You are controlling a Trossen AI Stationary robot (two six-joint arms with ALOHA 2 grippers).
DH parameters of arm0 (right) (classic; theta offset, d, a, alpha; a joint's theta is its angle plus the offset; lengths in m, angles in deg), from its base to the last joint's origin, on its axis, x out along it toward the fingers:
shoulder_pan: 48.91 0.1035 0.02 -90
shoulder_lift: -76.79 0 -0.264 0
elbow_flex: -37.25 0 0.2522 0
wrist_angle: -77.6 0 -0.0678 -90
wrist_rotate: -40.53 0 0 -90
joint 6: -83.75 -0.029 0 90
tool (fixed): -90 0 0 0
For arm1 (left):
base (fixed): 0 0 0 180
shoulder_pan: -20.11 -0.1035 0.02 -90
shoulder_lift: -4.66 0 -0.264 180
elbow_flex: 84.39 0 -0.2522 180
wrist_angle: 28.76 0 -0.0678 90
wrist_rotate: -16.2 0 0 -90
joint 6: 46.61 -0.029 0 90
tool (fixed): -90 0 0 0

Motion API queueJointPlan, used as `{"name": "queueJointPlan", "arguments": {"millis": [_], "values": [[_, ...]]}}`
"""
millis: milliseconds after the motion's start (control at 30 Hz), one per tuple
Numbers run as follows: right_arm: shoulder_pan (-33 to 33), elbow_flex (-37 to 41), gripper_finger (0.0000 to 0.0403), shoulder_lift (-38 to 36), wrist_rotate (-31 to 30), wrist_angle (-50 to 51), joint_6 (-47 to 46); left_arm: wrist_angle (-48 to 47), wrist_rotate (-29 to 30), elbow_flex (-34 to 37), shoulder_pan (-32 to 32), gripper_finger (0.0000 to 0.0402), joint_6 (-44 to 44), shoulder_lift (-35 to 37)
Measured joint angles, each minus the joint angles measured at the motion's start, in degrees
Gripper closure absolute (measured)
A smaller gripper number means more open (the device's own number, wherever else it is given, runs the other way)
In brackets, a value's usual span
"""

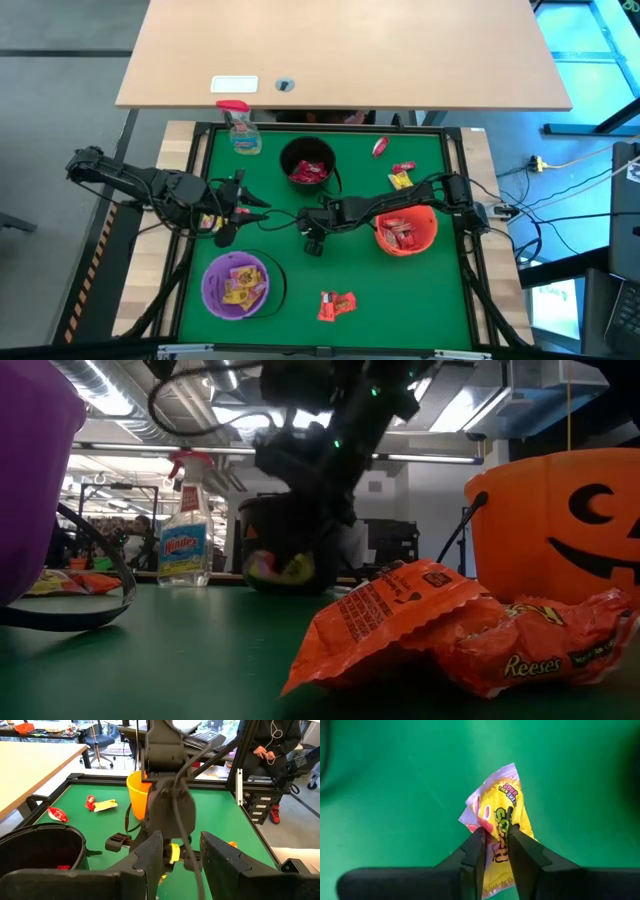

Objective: Sort candy
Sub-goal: Put the yellow candy into the violet bucket

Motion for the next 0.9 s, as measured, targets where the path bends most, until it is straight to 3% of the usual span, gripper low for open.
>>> {"name": "queueJointPlan", "arguments": {"millis": [467, 667, 900], "values": [[3.8, -9.6, 0.0354, -0.1, -0.9, 7.1, 1.7, -0.1, -0.2, 0.0, 0.0, 0.0279, 0.0, 0.0], [4.0, -11.1, 0.0354, -0.2, -0.3, 9.4, 1.1, -0.9, -9.2, 0.1, 0.0, 0.0279, -0.3, 2.6], [4.6, -11.3, 0.0354, -0.7, 0.4, 8.8, 1.3, -1.0, -10.1, 0.1, 0.0, 0.0279, -0.3, 8.5]]}}
